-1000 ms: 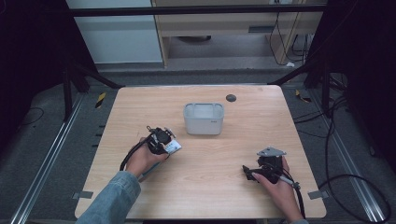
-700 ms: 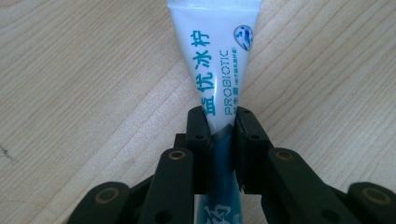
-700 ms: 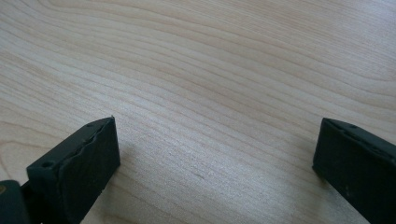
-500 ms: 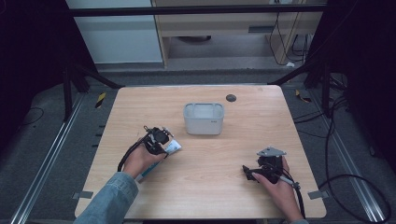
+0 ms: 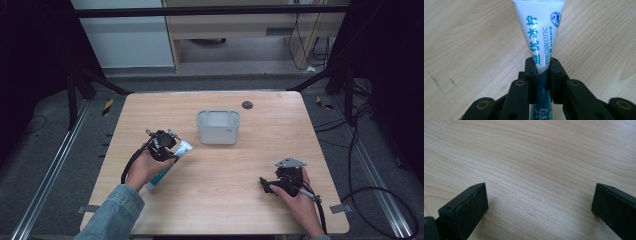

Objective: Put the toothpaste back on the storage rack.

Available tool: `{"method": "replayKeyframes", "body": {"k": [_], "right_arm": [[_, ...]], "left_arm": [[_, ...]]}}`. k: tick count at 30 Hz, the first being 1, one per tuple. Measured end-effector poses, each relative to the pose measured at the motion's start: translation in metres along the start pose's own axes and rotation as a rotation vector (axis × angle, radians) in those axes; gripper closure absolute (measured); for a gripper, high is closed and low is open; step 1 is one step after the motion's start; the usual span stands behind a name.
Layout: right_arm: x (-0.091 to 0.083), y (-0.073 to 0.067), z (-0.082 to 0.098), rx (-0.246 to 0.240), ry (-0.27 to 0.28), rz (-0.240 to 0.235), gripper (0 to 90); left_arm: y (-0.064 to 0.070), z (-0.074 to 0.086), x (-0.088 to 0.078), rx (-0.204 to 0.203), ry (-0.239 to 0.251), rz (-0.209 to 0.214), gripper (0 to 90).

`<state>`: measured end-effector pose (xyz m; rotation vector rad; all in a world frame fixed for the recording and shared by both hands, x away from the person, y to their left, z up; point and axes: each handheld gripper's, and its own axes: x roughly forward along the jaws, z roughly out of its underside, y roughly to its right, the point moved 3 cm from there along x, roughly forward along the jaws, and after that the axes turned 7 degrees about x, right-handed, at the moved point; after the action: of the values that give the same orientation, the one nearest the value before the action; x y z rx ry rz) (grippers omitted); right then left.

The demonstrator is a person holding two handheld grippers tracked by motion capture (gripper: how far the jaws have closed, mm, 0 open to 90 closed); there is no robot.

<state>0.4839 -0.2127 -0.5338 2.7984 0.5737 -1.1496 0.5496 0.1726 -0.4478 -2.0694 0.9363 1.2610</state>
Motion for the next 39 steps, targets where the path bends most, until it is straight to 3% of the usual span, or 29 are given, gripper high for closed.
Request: {"method": "replayKeyframes", "body": {"k": [8,15,25,39], "right_arm": [[0.000,0.000,0.000,0.000,0.000,0.000,0.8],[0.000,0.000,0.000,0.002,-0.001,-0.001,0.8],[0.000,0.000,0.000,0.001,-0.001,0.000,0.8],[0.000,0.000,0.000,0.001,0.000,-0.001,0.8]], "left_arm": [[-0.002,-0.011,-0.028,0.018,0.059,-0.033,78.9],[-0.002,-0.019,-0.032,0.021,0.082,-0.034,78.9],[0.005,-0.040,-0.044,0.015,0.156,-0.034,78.9],[0.011,-0.075,-0.058,0.059,0.196,-0.042,78.8]]}}
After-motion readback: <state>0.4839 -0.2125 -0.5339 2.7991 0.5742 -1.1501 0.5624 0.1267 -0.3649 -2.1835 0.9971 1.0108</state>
